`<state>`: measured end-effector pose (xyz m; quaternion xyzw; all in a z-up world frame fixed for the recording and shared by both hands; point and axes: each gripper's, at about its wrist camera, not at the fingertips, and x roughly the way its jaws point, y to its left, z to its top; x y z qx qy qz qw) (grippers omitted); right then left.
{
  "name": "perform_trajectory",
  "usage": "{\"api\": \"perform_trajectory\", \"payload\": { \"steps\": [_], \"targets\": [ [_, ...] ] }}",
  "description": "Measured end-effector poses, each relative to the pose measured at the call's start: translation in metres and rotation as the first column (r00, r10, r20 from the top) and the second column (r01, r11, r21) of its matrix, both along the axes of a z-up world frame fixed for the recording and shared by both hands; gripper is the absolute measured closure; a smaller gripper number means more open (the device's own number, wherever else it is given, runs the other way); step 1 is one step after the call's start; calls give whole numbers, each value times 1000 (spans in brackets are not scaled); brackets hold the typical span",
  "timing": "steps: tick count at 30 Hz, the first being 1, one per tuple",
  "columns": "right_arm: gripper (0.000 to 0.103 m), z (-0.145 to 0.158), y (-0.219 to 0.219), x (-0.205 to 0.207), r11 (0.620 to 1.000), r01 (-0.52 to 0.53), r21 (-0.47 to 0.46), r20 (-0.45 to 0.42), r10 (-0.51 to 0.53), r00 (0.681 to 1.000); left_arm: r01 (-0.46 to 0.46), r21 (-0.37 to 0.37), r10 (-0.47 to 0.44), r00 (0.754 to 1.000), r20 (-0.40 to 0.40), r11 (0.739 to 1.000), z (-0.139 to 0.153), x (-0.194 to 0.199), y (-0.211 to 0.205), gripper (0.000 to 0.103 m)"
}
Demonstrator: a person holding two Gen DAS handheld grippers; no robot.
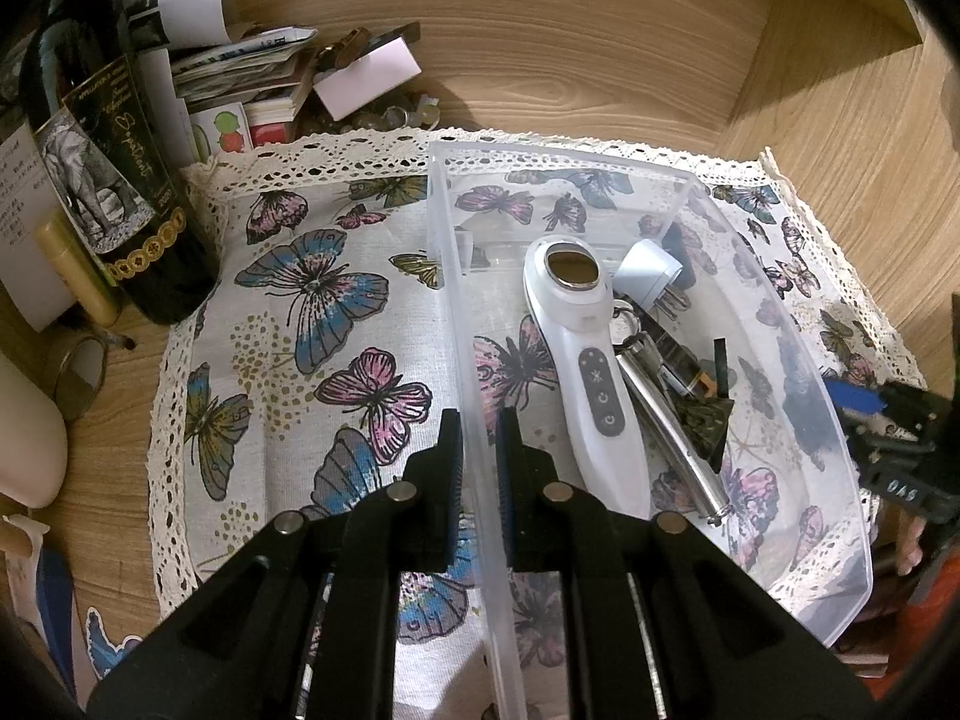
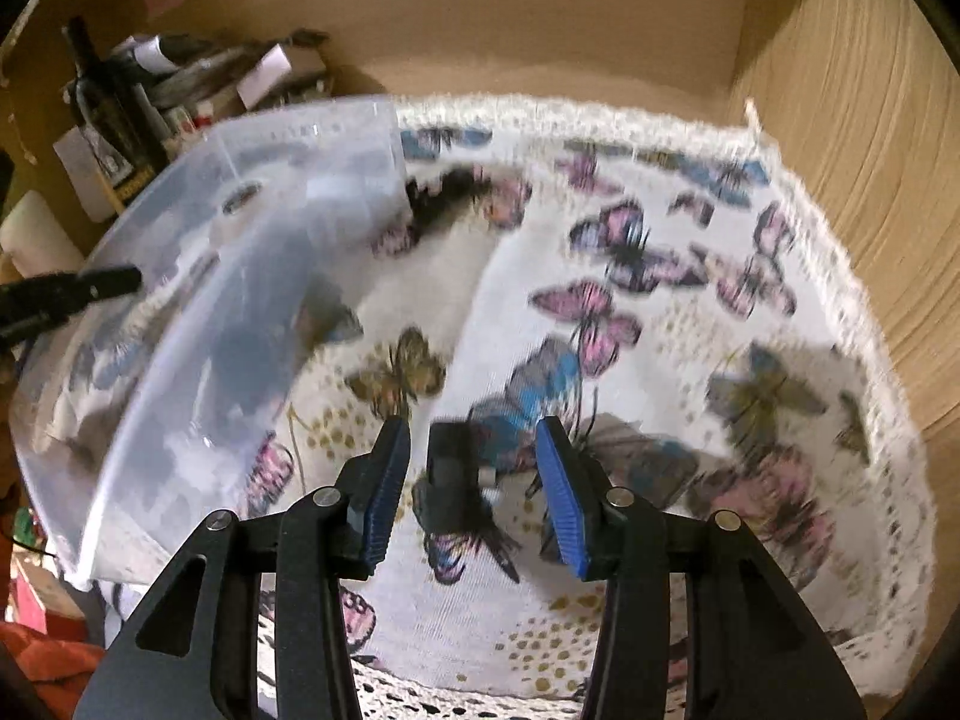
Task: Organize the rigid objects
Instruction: 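Grasp the small black item on the cloth with the right gripper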
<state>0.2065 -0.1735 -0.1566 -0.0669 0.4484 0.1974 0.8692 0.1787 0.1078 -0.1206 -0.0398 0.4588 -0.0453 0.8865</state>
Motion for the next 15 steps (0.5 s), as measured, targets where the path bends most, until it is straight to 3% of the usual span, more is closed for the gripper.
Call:
{"api": "perform_trajectory", "payload": {
  "steps": [4,8,15],
  "targets": [
    [63,-5,1,-4,1000,-3,5,-7,3,1000,1,1,-1,1000,0,1000,0,0,0,93],
    [79,-5,4,-8,1000,-1,-22,12,1,1000,3,6,-3,1000,2,1000,0,-1,-2,93],
    [79,5,5,-10,1000,1,-11,50,0,999,2,5,-2,1000,1,1000,0,-1,-2,93]
  ]
}}
